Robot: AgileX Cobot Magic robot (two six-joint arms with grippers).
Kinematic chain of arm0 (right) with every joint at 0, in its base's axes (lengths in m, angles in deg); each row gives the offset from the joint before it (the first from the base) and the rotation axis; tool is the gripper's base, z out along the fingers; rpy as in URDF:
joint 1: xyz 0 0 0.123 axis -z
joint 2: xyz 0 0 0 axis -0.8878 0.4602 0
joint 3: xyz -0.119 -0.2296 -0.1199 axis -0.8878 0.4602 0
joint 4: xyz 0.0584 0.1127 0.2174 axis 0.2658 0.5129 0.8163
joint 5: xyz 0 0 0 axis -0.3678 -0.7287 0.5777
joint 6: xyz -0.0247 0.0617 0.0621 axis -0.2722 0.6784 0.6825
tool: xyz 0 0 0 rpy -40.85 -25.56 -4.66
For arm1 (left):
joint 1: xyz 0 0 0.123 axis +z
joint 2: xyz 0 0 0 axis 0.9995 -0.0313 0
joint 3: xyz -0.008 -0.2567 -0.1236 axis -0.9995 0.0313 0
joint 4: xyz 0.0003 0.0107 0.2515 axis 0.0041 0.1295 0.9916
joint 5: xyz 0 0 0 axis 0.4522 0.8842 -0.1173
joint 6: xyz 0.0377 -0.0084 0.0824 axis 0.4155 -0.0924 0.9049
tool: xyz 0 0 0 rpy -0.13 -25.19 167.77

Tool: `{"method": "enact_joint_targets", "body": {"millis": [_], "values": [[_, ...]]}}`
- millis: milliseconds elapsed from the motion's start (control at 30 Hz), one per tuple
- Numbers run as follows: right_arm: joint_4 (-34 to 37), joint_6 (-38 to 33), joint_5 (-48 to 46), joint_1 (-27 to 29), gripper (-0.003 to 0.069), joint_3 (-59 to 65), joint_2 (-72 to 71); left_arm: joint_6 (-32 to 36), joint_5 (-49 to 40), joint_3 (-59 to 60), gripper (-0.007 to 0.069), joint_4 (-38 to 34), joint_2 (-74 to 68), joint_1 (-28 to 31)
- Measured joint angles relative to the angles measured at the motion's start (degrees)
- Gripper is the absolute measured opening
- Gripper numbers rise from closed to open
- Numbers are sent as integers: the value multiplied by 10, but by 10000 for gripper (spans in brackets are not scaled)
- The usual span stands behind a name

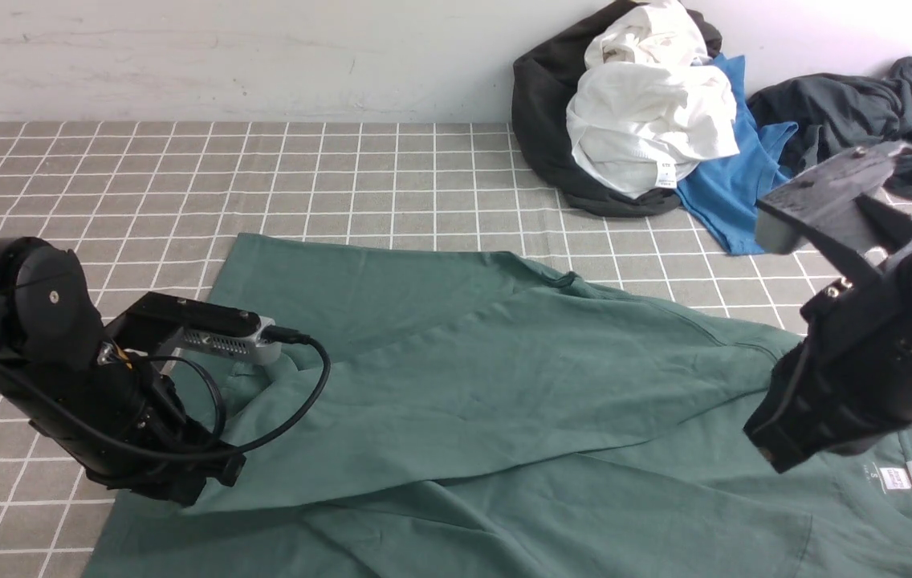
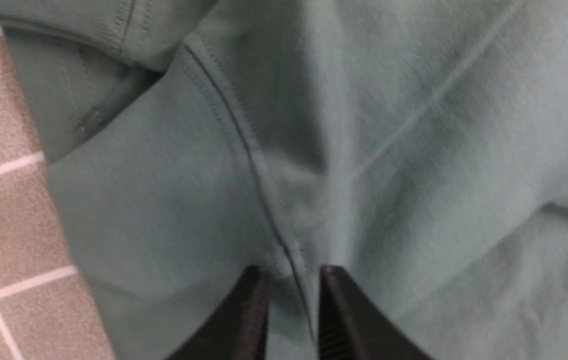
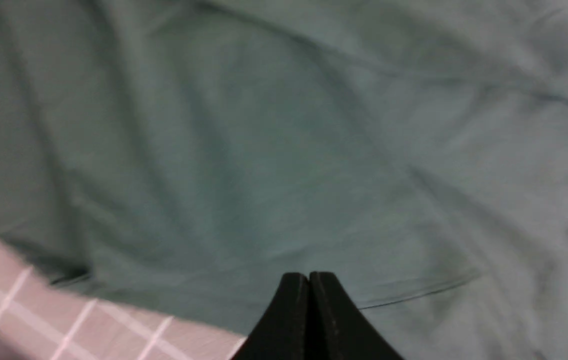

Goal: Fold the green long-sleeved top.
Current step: Use the left arm to drag and drop the cuff onto the cuff closest to the left arm, then use both arms simultaneously to clamp the lower edge of the clothing fabric

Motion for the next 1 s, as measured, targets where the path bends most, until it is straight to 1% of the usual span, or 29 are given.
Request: {"method": "enact_joint_targets", "body": {"millis": [67,100,133,167,233,267,300,333,400,433,467,500,567,633,667,733,800,900,1000], "values": [[26,-26,-2,-19,-2,0,-1,1,-1,0,233,0,1,0],[30,-27,-2,-24,-1,0,-1,1,-1,0,242,0,1,0],[38,-38,-2,-51,3,0,-1,1,-9,-1,317,0,3,0],[38,-39,-2,-51,3,0,-1,1,-10,-1,325,0,3,0],[37,-44,-2,-92,8,0,-1,1,-27,-2,388,0,11,-1],[29,-45,-2,-135,11,4,-3,4,-44,-2,431,3,36,-6],[27,-45,-2,-140,11,6,-4,4,-47,-2,434,4,40,-8],[23,-45,-2,-156,11,10,-6,7,-56,-2,442,6,54,-13],[5,-45,-3,-197,11,34,-19,28,-94,-1,445,10,109,-48],[3,-45,-3,-200,11,39,-21,30,-97,0,444,11,113,-55],[-4,-45,-3,-214,13,59,-31,56,-133,6,433,15,145,-89],[-5,-45,-3,-214,13,62,-33,56,-137,7,432,16,145,-94],[-16,-45,-3,-220,18,96,-54,114,-194,34,419,25,172,-158],[-20,-45,-3,-220,19,109,-65,140,-207,52,415,30,175,-182],[-26,-45,-4,-221,22,123,-81,170,-211,76,415,39,176,-208],[-31,-45,-4,-221,26,131,-98,203,-198,110,418,43,176,-226],[-36,-45,-2,-221,30,136,-113,225,-168,142,438,47,176,-238],[-47,-42,5,-222,32,136,-126,238,-116,183,491,60,177,-241],[-50,-36,6,-222,36,136,-128,239,-89,211,549,77,176,-241]]}}
